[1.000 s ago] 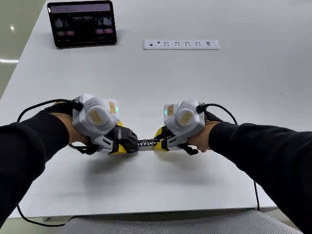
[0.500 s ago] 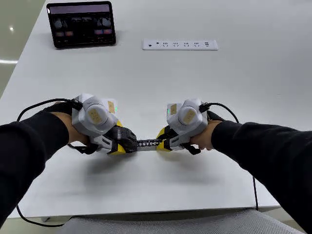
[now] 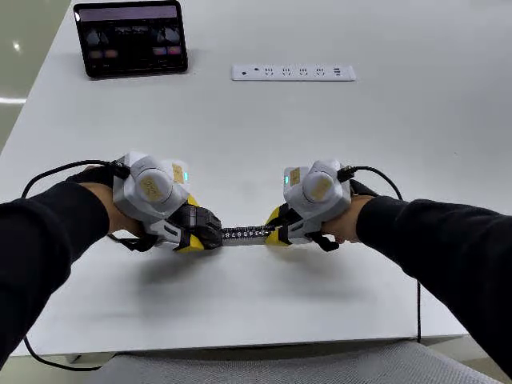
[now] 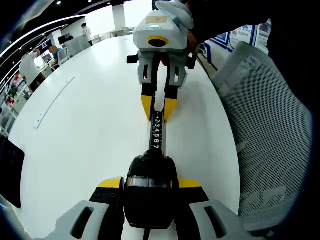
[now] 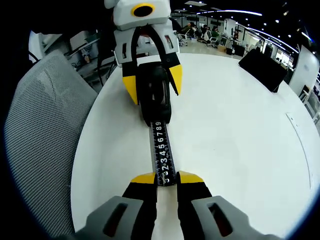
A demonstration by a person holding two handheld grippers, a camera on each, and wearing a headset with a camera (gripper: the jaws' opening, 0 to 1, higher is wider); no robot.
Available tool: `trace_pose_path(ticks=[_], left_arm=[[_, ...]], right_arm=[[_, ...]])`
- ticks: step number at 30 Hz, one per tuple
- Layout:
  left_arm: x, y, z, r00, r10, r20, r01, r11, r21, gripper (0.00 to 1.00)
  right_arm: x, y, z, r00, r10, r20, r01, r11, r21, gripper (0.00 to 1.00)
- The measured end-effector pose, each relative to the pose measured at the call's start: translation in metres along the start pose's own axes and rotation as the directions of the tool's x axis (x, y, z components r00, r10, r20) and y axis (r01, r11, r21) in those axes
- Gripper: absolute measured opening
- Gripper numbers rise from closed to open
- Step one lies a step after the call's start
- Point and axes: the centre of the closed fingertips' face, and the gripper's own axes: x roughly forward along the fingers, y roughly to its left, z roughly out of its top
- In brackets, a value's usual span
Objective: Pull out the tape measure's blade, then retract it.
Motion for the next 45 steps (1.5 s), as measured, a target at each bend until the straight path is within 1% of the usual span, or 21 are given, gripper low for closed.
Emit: trace_pose_path(ticks=[5,9,23,33,45], left_arm=[[-0.001,0.0,0.0,1.0,0.009,0.002,-0.009,1.0,0.009,0.34],[-0.001,-0.001,0.0,0.9999,0.014,0.003,-0.014,1.0,0.011,0.34],[0.0,0.0,-0.001,0.9999,0.01,0.004,-0.01,1.0,0.009,0.34],[0.0,0.0,-0.001,0.9999,0.011,0.005,-0.011,1.0,0.008,0.34],[0.0,0.001,-0.001,0.9999,0.014,0.007,-0.014,1.0,0.005,0.34]], right_arm=[[-0.002,0.0,-0.002,1.0,-0.002,-0.003,0.002,1.0,-0.01,0.1],[-0.004,-0.001,-0.005,1.0,-0.004,-0.004,0.004,1.0,-0.002,0.1],[-0.013,-0.002,-0.017,0.9998,-0.013,-0.012,0.013,1.0,0.021,0.1],[-0.019,-0.004,-0.025,0.9994,-0.021,-0.028,0.022,1.0,0.02,0.1],[-0.023,-0.005,-0.031,0.9993,-0.025,-0.027,0.026,0.999,0.034,0.1]])
